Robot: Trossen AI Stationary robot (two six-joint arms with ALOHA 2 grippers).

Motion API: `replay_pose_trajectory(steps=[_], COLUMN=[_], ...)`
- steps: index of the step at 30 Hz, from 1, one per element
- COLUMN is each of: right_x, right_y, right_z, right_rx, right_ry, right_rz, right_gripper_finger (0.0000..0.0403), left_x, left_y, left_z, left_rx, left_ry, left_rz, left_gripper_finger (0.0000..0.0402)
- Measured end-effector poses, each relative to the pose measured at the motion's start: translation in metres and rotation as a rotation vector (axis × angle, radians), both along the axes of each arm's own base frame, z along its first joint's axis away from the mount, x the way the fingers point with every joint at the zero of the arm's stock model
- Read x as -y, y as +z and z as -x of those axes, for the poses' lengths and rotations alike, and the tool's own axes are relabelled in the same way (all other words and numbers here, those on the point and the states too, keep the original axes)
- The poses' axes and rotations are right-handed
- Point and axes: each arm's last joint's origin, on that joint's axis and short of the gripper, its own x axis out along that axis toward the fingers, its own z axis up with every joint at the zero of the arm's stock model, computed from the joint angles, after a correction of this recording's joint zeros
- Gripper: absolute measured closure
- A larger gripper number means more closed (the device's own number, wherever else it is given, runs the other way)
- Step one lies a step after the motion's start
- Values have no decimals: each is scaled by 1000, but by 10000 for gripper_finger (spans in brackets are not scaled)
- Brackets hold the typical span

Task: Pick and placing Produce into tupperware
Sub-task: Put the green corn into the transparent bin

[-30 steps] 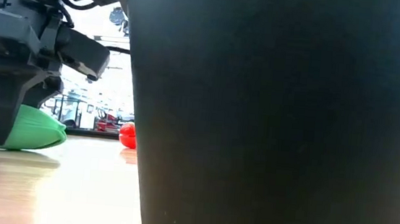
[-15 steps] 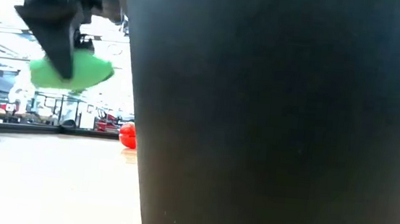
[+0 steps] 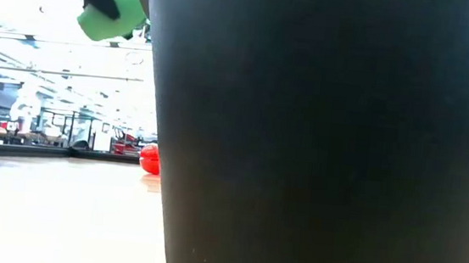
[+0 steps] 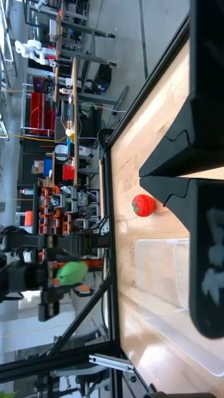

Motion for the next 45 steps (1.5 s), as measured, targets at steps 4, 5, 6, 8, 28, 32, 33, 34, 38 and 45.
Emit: replay_pose_trajectory(steps=[4, 5, 6, 8, 28, 32, 33, 34, 38, 45], right_x=[0, 0, 0, 0, 0, 0, 0, 0, 0, 0], right_y=[0, 0, 0, 0, 0, 0, 0, 0, 0, 0], right_z=[0, 0, 0, 0, 0, 0, 0, 0, 0, 0], right_rx=[0, 0, 0, 0, 0, 0, 0, 0, 0, 0], right_ry=[0, 0, 0, 0, 0, 0, 0, 0, 0, 0], right_rz=[1, 1, 2, 2, 3, 3, 3, 3, 3, 3], right_gripper_finger=[403, 403, 403, 403, 403, 403, 403, 403, 403, 403], left_x=[-6, -7, -9, -11, -40, -45, -45, -45, -42, -30], left_y=[17, 21, 24, 32, 75, 78, 78, 78, 75, 52], left_z=[14, 17, 20, 26, 102, 113, 114, 115, 110, 92], left_rx=[89, 112, 137, 184, 467, 491, 512, 534, 639, 784], left_ry=[-14, -20, -25, -40, -53, -5, -5, -10, -92, -321], left_rz=[-41, -53, -63, -91, -225, -247, -248, -253, -261, -316], left_gripper_finger=[194, 195, 194, 189, 179, 179, 179, 179, 179, 179])
